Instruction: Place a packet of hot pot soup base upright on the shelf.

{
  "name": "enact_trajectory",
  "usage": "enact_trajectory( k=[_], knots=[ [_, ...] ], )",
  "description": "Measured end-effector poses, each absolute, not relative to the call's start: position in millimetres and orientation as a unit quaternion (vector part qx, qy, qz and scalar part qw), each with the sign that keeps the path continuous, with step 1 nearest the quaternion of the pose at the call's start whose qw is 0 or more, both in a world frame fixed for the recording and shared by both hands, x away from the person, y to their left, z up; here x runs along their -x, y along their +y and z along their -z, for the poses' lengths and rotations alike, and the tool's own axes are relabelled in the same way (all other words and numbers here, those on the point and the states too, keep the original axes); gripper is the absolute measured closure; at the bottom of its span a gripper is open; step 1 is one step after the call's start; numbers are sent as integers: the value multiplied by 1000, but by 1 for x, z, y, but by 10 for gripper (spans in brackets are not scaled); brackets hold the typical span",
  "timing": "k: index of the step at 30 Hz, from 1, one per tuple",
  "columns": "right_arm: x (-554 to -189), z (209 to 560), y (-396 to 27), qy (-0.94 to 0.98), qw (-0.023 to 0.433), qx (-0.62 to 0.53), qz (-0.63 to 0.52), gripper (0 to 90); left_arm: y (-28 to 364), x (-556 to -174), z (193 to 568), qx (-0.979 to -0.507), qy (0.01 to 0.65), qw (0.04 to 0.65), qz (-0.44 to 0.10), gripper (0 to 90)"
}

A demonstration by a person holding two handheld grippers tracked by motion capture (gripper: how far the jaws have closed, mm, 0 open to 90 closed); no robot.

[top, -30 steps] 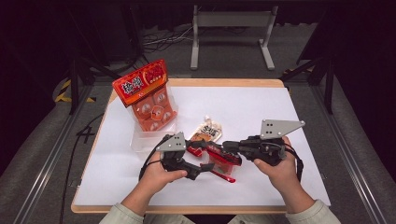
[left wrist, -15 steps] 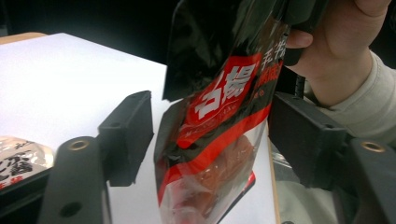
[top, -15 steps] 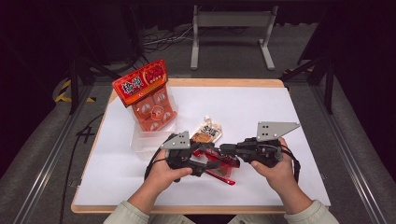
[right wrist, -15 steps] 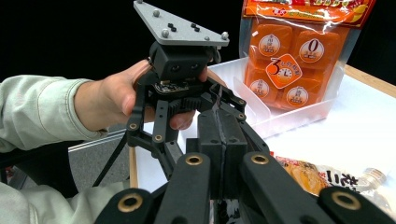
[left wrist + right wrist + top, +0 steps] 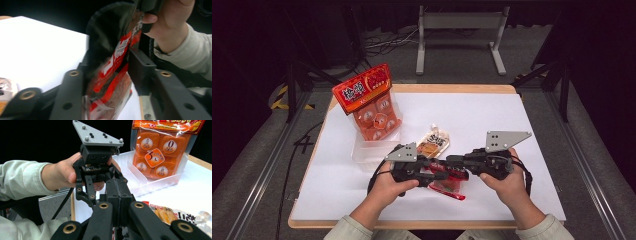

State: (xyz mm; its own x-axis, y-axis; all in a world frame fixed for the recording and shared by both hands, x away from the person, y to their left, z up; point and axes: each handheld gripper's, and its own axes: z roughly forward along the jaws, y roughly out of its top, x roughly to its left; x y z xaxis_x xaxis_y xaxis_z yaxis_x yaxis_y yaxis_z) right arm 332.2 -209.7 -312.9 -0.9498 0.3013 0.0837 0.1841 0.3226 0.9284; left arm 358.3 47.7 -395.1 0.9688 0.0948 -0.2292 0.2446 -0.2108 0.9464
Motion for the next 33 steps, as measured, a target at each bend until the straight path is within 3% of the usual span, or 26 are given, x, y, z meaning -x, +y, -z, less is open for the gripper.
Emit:
enact_trajectory(
  k=[8, 14, 30, 33],
  knots=[
    [-332, 313, -210, 811, 52, -148, -564, 900, 48, -355, 392, -781, 97, 612, 75, 797],
    [-332, 313, -210, 810, 52, -148, -565, 900, 49, -353, 389, -784, 92, 609, 74, 870],
    [-334, 314, -211, 805, 38, -145, -575, 900, 52, -349, 379, -796, 89, 595, 59, 897],
    [-334, 313, -212, 800, 42, -144, -581, 854, 53, -349, 375, -799, 87, 593, 51, 897]
  ],
)
